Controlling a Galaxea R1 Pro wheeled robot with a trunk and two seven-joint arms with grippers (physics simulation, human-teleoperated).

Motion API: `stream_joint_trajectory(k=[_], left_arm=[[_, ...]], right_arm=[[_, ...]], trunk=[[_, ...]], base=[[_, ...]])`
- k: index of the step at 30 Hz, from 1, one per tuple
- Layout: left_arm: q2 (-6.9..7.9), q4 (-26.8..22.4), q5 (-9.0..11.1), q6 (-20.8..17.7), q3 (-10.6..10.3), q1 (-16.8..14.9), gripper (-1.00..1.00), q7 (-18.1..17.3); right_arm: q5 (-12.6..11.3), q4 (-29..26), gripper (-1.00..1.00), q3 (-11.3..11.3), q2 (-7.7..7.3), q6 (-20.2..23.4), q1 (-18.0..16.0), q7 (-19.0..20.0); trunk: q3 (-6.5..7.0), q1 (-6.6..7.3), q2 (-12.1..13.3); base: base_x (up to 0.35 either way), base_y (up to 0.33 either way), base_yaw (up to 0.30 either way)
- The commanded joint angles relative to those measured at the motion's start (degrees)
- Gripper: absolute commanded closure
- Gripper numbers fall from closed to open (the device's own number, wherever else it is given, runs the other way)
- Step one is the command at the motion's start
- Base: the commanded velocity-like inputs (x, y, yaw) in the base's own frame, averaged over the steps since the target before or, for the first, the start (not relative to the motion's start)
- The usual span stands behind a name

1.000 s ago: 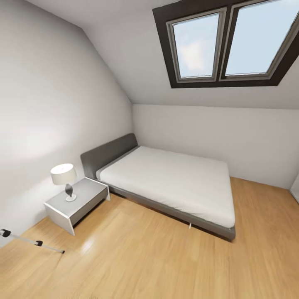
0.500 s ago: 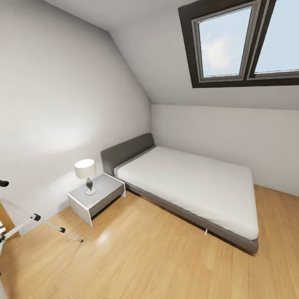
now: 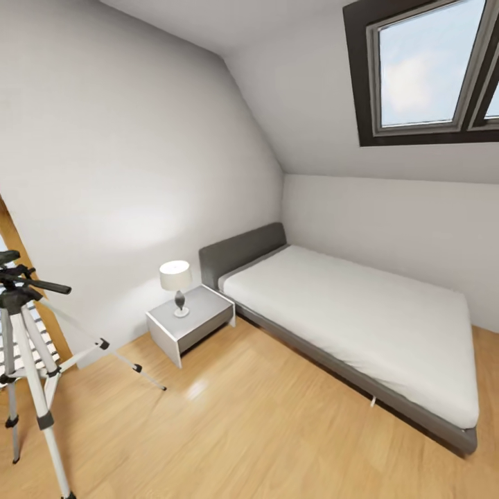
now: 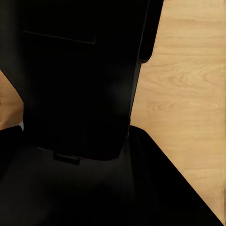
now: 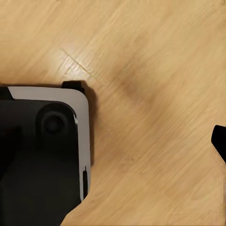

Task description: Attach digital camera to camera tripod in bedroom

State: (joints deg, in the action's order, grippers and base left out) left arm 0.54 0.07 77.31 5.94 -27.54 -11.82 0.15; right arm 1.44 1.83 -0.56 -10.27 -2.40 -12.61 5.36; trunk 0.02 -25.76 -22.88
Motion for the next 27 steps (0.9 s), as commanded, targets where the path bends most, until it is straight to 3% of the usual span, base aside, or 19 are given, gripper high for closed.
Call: stream_joint_trajectory(k=[1, 12, 27], left_arm=[[0.02, 0.01, 0.30, 0.03, -0.50, -0.02, 1.00, 0.03], [-0.03, 0.02, 0.31, -0.10, -0.50, -0.03, 1.00, 0.34], [-0.26, 0.02, 0.30, -0.05, -0.59, -0.01, 1.00, 0.38]], right_arm=[[0.14, 0.19, -1.00, -0.06, -0.04, -0.26, -0.08, 0.17], [0.56, 0.15, -1.00, -0.05, -0.02, -0.31, -0.06, 0.17], [5.07, 0.16, -1.00, -0.05, 0.06, -0.32, -0.07, 0.09]], trunk=[[-0.02, -0.02, -0.04], [-0.02, -0.02, -0.04], [-0.02, -0.02, -0.04]], base=[[0.000, 0.000, 0.293], [0.000, 0.000, 0.293], [0.000, 0.000, 0.293]])
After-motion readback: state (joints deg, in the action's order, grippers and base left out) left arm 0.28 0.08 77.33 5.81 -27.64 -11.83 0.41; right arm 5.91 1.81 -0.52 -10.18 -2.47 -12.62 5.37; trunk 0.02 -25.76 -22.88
